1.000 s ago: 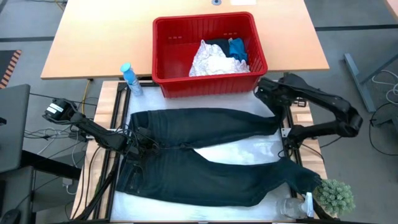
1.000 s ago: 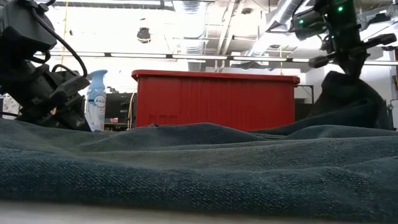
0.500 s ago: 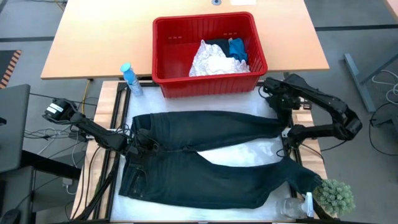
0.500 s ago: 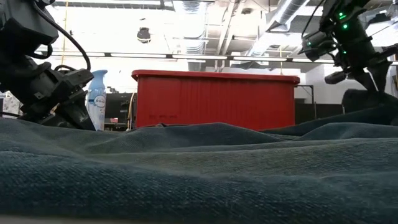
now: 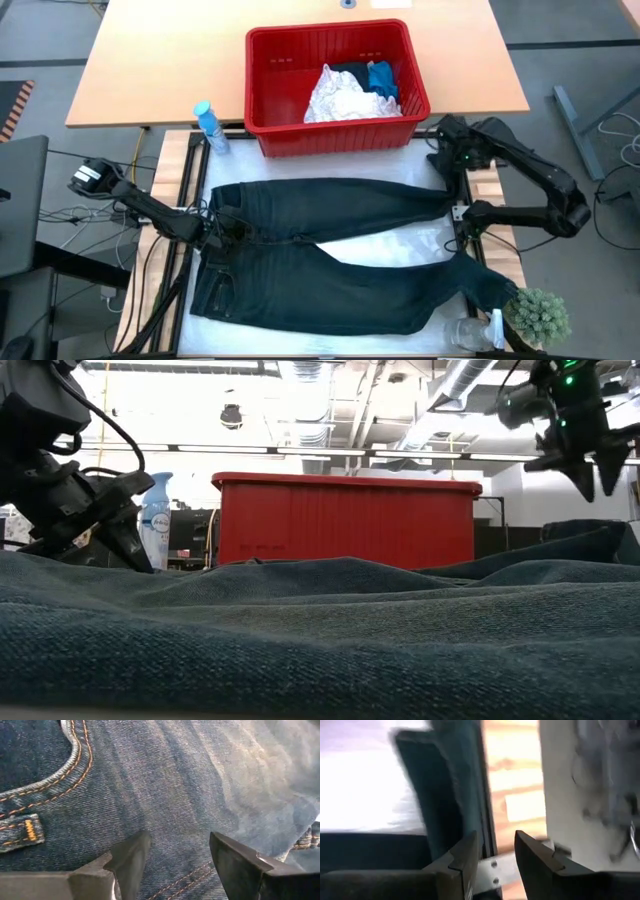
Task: Fold Laundry from Bin
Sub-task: Fold the black pants from the red bin
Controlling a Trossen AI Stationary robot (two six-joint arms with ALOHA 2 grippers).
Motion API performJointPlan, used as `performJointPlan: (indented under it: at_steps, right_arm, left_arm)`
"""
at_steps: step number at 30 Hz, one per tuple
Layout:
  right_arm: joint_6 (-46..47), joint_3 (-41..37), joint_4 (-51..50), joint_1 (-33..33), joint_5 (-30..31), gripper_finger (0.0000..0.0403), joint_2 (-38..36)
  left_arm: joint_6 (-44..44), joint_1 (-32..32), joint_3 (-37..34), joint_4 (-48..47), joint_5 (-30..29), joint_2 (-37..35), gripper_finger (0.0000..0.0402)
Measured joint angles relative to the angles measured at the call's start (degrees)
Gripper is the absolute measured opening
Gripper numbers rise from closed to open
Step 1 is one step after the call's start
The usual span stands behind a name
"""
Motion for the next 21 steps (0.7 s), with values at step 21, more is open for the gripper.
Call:
performJointPlan:
  at_steps: [21]
  right_arm:
    - [-25.8, 5.6, 14.3, 11.3, -9.7, 0.0155, 4.3]
  left_arm:
    - [46.0, 12.0, 7.9, 10.2, -15.3, -25.4, 0.022]
